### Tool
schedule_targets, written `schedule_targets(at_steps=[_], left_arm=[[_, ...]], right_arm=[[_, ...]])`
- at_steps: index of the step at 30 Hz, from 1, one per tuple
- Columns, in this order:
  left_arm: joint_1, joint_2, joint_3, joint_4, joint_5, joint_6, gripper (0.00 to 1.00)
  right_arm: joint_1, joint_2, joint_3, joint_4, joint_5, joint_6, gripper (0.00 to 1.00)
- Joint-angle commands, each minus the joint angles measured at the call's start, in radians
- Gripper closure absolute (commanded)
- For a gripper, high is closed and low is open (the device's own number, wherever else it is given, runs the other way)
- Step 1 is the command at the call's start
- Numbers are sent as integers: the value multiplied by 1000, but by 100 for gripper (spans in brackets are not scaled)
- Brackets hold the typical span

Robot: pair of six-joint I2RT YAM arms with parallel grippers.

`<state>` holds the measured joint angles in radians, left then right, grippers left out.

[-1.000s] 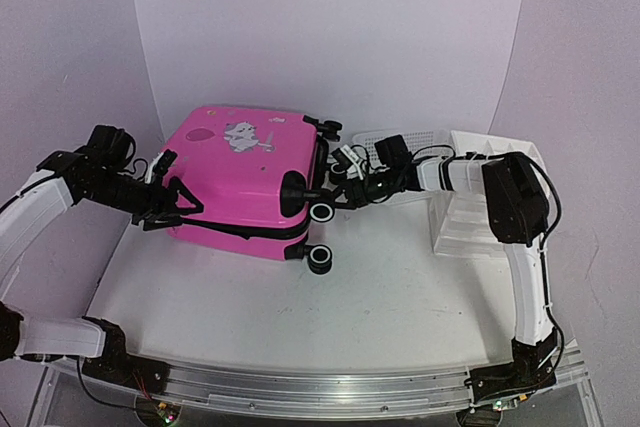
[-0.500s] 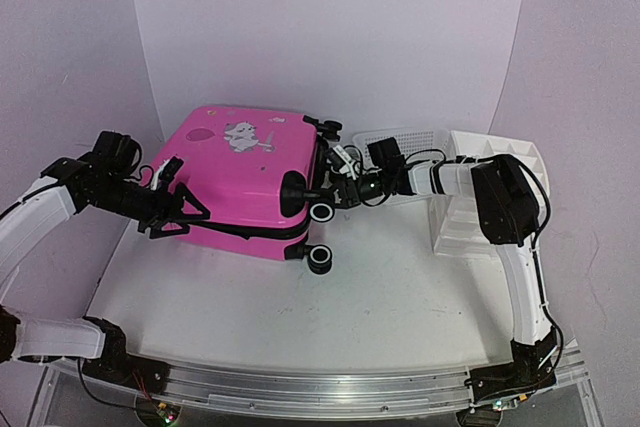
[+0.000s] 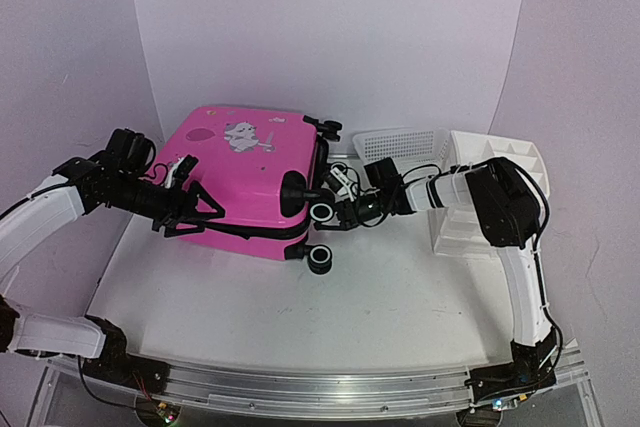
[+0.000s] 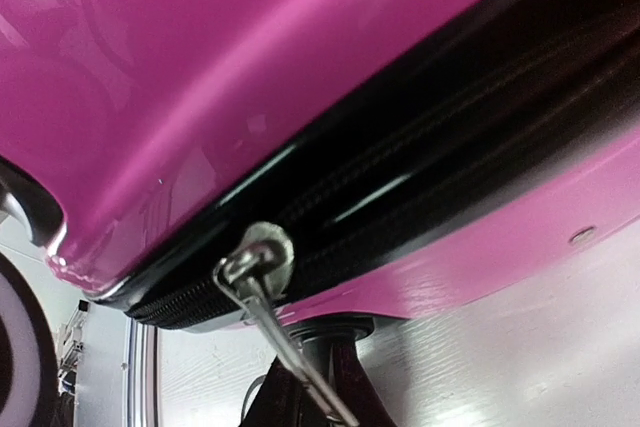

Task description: Open, take out, and arrange the luggage

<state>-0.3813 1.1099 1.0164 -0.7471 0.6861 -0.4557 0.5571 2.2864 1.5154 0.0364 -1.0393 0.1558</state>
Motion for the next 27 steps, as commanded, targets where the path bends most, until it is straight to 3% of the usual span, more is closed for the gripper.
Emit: schedule_targets(at_steps=[1, 2, 5, 8, 12, 17, 22, 27], left_arm=[[-28, 12, 10, 74, -10, -36, 18], [-36, 13, 11, 83, -14, -41, 18], [-56, 16, 18, 105, -35, -53, 18], [-70, 22, 25, 114, -39, -55, 18], [-80, 18, 24, 116, -40, -55, 18], [-83, -1, 16, 122, -55, -55, 18], [-84, -4, 15, 124, -55, -49, 18], [-84, -12, 7, 124, -57, -42, 18]], right_arm=[[21, -120, -53, 159, 28, 69, 88], [24, -135, -79, 173, 78, 78, 86], [24, -201, -191, 186, 339, 44, 57], [24, -259, -272, 187, 511, -82, 35], [24, -317, -353, 211, 605, -358, 20], [24, -311, -372, 287, 504, -601, 19], [25, -254, -366, 467, 469, -624, 33], [35, -214, -329, 519, 435, -629, 37]])
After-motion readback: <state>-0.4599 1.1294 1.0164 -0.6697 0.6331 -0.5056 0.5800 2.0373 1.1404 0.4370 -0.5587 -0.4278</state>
